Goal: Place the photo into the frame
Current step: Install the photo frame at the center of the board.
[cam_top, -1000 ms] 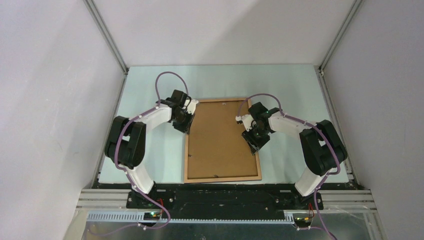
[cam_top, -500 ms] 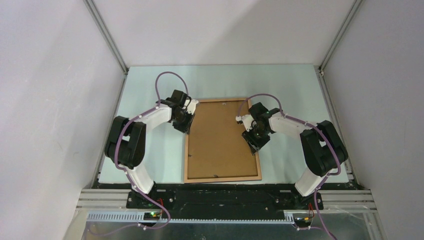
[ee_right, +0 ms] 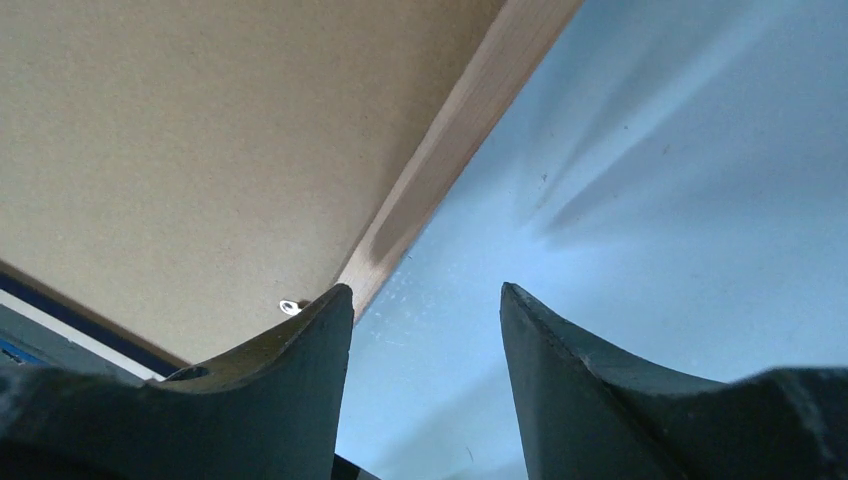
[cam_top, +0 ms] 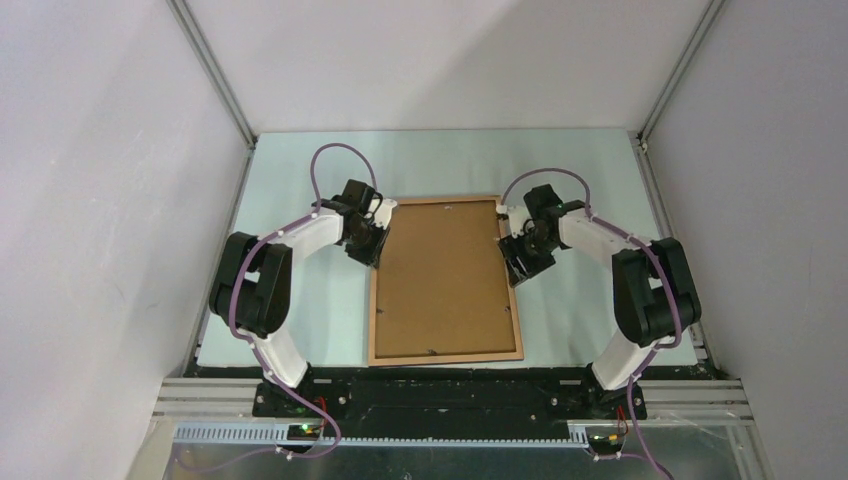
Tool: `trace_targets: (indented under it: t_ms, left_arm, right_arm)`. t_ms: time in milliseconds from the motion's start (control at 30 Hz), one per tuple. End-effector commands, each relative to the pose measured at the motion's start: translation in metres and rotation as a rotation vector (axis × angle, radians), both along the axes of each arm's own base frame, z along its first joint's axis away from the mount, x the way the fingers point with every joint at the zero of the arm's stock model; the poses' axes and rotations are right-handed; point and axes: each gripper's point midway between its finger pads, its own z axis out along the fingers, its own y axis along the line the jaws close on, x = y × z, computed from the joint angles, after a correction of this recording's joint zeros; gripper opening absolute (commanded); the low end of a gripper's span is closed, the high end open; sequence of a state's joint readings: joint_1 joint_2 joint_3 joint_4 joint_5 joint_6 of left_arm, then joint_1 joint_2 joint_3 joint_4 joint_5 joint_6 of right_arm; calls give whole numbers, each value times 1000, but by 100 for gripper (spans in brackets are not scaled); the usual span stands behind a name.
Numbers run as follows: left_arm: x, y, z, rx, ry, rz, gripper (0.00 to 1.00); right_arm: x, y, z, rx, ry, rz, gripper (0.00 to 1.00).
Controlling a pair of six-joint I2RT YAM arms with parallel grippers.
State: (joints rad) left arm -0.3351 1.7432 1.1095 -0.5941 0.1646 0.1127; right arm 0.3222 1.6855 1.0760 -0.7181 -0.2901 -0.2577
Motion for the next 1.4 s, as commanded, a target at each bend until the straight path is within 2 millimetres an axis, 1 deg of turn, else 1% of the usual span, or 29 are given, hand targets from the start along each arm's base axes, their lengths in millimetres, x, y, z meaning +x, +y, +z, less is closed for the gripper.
trace_targets:
  t_ms: [0,167,300,467,700,1133,1367]
  left_arm:
    - [10,4,-2,26,-30,-26,1]
    - [10,4,-3,27,-28,-25,1]
    - [10,4,-3,27,-30,-26,1]
    - [10,4,-3,27,-28,-26,1]
    - [11,4,-3,26,-28,-27,2]
    - [11,3,-2,20,-28,-28,1]
    - [11,3,-3,25,-27,-28,2]
  right_arm:
    - [12,14,7,53,-6,-16,61]
    - [14,19,5,74,16,-22,60]
    - [11,21,2,71,33,-9,60]
    - [-2,23,-1,66,76,22,60]
    - [-17,24,-5,10,60,81,60]
    - [-25,11,-18,-66,64,94,54]
    - [-35,8,-22,-83,74,130,54]
